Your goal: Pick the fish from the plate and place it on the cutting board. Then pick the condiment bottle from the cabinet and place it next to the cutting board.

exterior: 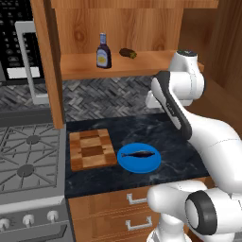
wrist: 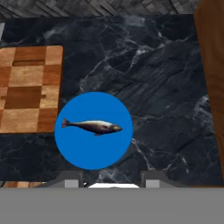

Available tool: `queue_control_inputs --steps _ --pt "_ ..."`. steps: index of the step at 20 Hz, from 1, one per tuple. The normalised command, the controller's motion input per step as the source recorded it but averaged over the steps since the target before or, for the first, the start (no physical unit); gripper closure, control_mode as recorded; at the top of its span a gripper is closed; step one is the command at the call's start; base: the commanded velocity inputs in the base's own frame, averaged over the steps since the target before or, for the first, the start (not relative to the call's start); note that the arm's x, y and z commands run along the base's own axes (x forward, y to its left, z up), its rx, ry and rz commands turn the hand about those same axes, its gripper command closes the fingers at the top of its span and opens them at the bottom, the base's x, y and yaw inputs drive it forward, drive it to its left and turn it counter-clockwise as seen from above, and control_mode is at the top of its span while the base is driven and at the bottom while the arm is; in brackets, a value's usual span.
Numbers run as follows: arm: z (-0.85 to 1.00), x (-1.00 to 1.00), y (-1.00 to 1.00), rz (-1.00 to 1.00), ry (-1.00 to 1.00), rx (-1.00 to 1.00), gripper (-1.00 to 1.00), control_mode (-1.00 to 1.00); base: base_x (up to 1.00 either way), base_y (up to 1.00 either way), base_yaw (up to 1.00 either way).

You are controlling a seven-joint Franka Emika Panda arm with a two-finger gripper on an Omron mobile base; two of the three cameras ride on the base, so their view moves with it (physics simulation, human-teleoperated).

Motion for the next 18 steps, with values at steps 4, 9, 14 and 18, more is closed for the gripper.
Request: queue_control_inputs --steps 4,9,14,18 --pt "-0.01 -0.02 0.0 0.0 0.0 0.0 -1.0 -1.0 0.0 0.0 0.0" --pt "-0.18 -0.03 0.01 0.03 0.02 0.0 -1.0 -1.0 0.0 0.0 0.0" --pt "-0.22 -0.01 0.0 0.1 0.04 0.0 -1.0 -1.0 0.0 0.0 0.0" --pt "-0.2 0.0 0.0 0.15 0.02 0.0 -1.0 -1.0 0.0 0.0 0.0"
